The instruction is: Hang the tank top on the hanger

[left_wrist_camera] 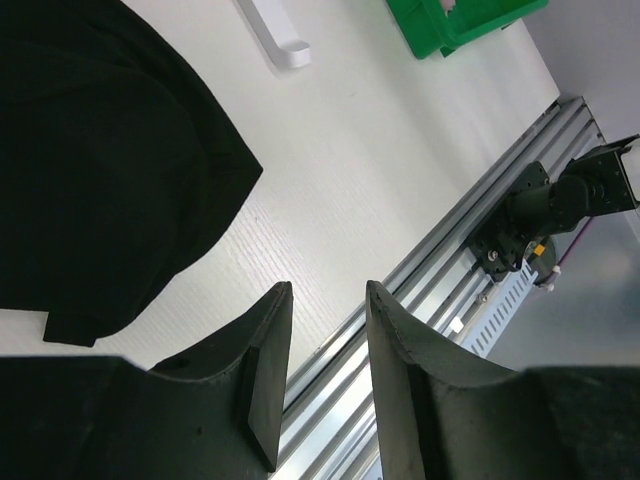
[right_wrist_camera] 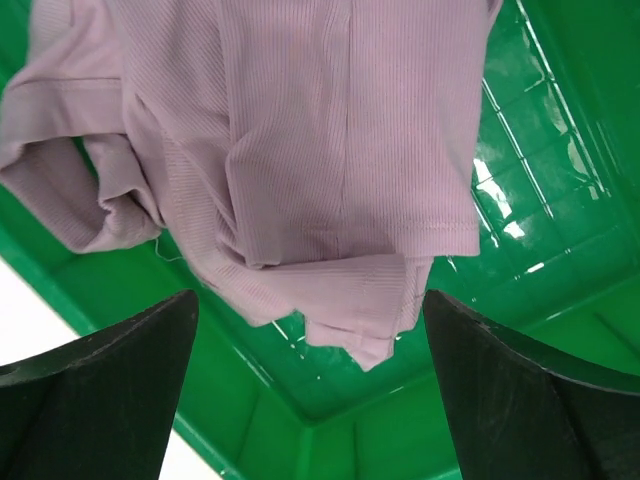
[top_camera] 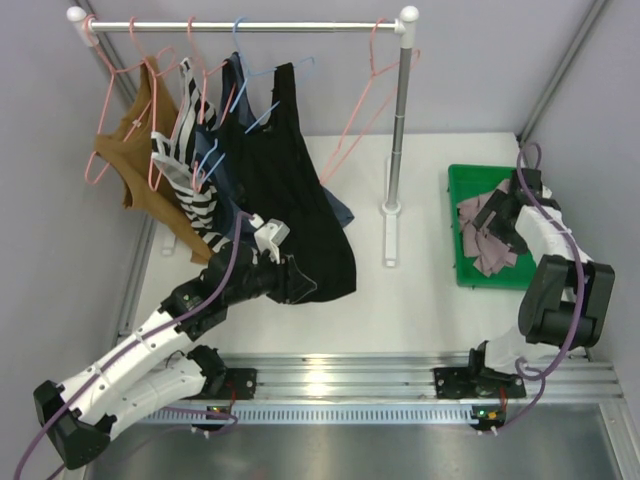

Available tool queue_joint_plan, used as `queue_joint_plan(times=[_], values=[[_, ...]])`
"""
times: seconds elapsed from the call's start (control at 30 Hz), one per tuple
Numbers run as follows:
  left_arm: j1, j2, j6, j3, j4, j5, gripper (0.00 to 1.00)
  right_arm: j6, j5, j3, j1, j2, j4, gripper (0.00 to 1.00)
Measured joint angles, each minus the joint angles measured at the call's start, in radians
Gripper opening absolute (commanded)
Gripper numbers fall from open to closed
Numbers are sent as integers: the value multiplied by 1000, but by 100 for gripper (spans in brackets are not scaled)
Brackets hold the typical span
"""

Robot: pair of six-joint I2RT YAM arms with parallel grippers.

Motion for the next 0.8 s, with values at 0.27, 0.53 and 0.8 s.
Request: queue_joint_plan(times=[0.27,0.53,0.8], values=[[0,4,0,0,-1,8,41,-15,-9,0,0,111,43,89],[0,4,-2,0,-5,8,41,-35,-20,0,0,148,60,37],[0,4,-2,0,-5,6,41,-40,-25,74,0,131,1,0]])
